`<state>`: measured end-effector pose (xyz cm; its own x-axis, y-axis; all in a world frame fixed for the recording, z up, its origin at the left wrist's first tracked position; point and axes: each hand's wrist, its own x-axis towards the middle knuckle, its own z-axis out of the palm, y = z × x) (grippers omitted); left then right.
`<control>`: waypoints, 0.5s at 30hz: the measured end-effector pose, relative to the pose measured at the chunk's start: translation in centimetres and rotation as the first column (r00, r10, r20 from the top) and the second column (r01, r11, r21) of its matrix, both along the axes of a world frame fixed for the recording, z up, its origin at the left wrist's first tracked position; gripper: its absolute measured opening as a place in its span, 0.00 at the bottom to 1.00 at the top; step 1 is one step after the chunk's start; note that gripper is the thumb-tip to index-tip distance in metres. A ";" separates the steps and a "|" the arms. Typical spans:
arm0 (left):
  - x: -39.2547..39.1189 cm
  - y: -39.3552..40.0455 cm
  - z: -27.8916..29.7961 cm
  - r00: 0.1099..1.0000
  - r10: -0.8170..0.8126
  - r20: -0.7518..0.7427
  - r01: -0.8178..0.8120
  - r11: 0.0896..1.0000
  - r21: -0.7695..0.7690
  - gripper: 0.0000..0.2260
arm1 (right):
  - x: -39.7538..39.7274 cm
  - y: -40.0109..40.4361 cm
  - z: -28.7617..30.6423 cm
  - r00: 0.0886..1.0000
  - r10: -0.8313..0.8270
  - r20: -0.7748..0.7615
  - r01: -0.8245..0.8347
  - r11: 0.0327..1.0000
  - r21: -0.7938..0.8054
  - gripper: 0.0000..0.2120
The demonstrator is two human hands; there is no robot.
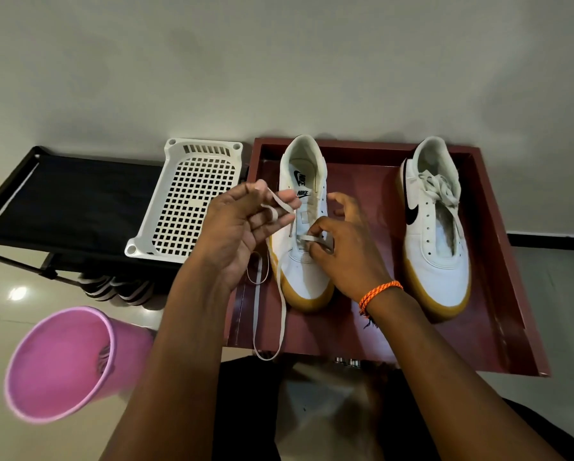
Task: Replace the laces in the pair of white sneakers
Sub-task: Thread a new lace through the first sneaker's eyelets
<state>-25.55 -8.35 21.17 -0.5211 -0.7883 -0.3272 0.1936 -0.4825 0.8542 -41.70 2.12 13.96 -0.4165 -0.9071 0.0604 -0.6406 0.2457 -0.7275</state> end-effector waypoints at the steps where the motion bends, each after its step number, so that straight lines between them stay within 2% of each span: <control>1: 0.1 -0.1 0.0 0.999 0.036 0.000 -0.036 0.999 0.008 0.06 | 0.0 0.0 -0.1 1.000 0.000 0.011 0.000 1.000 -0.008 0.05; 2: 0.1 -0.2 -0.1 0.995 0.065 0.075 -0.061 0.997 -0.051 0.04 | 0.0 0.0 -0.2 1.000 -0.001 0.025 0.001 1.000 -0.017 0.05; 3: 0.0 -0.3 -0.6 0.968 0.097 0.233 -0.054 0.981 -0.184 0.04 | 0.0 0.0 -0.2 0.999 -0.003 0.034 0.004 1.000 -0.025 0.05; 4: -0.1 -0.4 -1.3 0.893 0.134 0.429 0.030 0.934 -0.356 0.06 | 0.1 0.0 -0.2 0.999 -0.006 0.034 0.007 1.000 -0.027 0.05; 5: -0.3 -0.3 -2.0 0.776 0.173 0.607 0.187 0.855 -0.483 0.08 | 0.1 0.1 -0.2 1.000 -0.007 0.025 0.008 1.000 -0.027 0.05; 7: -0.8 0.6 -3.1 0.555 0.194 0.809 0.484 0.715 -0.504 0.14 | 0.1 0.1 -0.1 1.000 -0.004 0.014 0.004 1.000 -0.023 0.05; 8: -1.1 1.0 -3.4 0.518 0.185 0.835 0.543 0.683 -0.489 0.15 | 0.0 0.1 -0.1 1.000 -0.004 0.015 0.004 1.000 -0.018 0.05; 12: -1.4 1.1 -4.3 0.518 0.220 0.827 0.539 0.667 -0.515 0.13 | 0.0 0.1 -0.1 1.000 -0.004 0.018 0.004 1.000 -0.013 0.05; 14: -1.2 0.4 -4.1 0.579 0.194 0.792 0.493 0.691 -0.529 0.12 | 0.0 0.1 0.0 1.000 -0.012 0.020 0.013 1.000 -0.016 0.05; 15: -1.0 0.1 -3.9 0.642 0.158 0.751 0.445 0.721 -0.531 0.11 | 0.1 0.1 0.0 1.000 -0.016 0.017 0.017 1.000 -0.013 0.05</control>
